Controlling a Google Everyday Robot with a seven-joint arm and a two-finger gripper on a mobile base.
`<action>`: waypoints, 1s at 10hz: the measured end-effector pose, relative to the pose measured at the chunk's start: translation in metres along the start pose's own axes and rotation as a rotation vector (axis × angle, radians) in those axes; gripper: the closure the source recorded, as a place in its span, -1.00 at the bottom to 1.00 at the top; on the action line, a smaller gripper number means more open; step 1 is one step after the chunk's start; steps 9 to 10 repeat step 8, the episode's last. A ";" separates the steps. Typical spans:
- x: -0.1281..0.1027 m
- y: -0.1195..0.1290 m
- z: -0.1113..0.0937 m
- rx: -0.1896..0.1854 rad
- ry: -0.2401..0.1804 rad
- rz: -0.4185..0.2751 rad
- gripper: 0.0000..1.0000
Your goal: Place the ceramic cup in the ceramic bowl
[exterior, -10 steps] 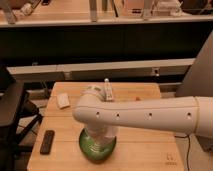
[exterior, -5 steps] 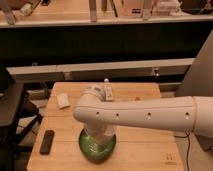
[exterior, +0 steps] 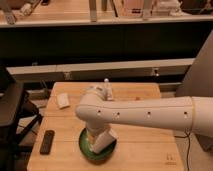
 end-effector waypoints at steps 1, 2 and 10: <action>-0.001 0.001 0.001 0.003 0.001 0.004 0.11; -0.001 0.002 0.002 0.006 0.000 0.008 0.32; -0.008 0.006 0.006 0.016 -0.011 0.011 0.97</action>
